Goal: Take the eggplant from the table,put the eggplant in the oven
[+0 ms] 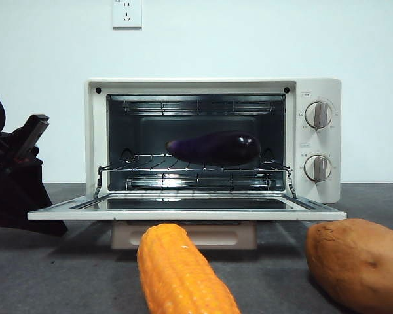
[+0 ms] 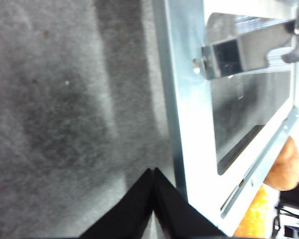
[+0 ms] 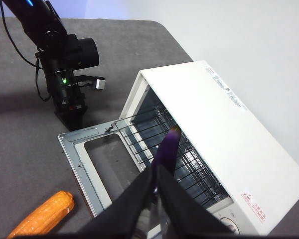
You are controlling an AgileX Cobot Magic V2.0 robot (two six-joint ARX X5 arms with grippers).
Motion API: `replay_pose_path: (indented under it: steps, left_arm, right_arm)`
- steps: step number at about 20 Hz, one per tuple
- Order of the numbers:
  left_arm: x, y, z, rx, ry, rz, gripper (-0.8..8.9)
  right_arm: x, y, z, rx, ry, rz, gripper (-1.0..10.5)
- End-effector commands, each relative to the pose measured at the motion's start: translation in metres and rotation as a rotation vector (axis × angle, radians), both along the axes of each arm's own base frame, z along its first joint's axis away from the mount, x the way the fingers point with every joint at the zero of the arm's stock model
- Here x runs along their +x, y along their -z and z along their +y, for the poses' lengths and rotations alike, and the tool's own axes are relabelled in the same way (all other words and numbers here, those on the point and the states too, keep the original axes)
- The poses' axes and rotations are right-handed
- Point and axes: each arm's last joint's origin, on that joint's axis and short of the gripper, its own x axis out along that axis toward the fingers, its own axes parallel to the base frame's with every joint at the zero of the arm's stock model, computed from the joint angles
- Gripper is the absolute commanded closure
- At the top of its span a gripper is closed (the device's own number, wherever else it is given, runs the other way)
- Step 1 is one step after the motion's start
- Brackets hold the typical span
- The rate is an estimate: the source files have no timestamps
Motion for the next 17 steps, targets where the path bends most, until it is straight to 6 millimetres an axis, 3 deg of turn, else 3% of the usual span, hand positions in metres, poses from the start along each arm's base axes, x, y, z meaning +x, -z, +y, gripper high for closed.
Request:
replay_pose_path:
  steps: [1, 5, 10, 17]
  left_arm:
    - [0.001, 0.003, -0.003, -0.084, 0.045, -0.003, 8.08]
    - [0.006, -0.006, 0.003, -0.212, 0.043, 0.023, 8.07]
    - [0.026, -0.037, 0.012, -0.243, 0.022, -0.009, 8.07]
    - [0.076, -0.127, 0.017, -0.239, 0.020, -0.270, 8.07]
  right_arm:
    - [-0.002, -0.004, 0.002, 0.025, -0.005, 0.005, 9.4]
    - [-0.002, -0.003, 0.001, 0.018, -0.003, 0.012, 9.4]
    - [-0.002, -0.001, 0.000, 0.001, 0.003, 0.031, 9.4]
    - [-0.003, 0.004, -0.001, -0.019, 0.011, 0.074, 9.4]
